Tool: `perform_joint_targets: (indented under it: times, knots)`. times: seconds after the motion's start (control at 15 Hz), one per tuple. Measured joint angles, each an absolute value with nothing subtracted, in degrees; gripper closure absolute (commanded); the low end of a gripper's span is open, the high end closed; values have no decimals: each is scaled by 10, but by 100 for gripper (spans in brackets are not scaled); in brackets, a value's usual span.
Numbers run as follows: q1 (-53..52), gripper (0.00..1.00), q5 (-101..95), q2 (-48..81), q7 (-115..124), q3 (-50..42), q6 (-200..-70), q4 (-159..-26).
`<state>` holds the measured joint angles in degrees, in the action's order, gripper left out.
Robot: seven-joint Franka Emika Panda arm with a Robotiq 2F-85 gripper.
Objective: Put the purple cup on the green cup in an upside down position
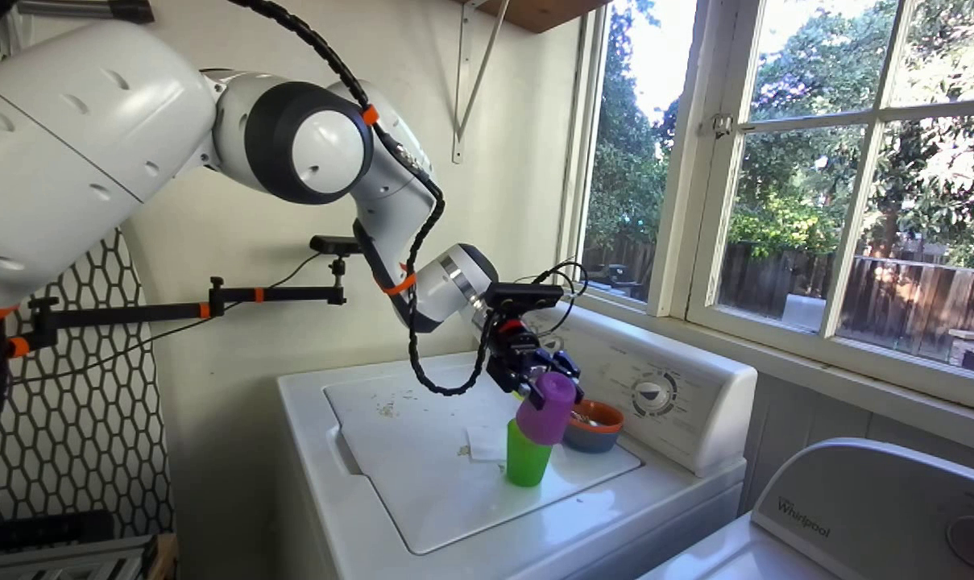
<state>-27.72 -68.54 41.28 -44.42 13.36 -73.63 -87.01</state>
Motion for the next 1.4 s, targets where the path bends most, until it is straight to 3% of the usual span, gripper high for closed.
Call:
perform_joint_targets:
  times: [1.4]
  knots:
    - [-304,56,-760,442,-467,139,-716,-870]
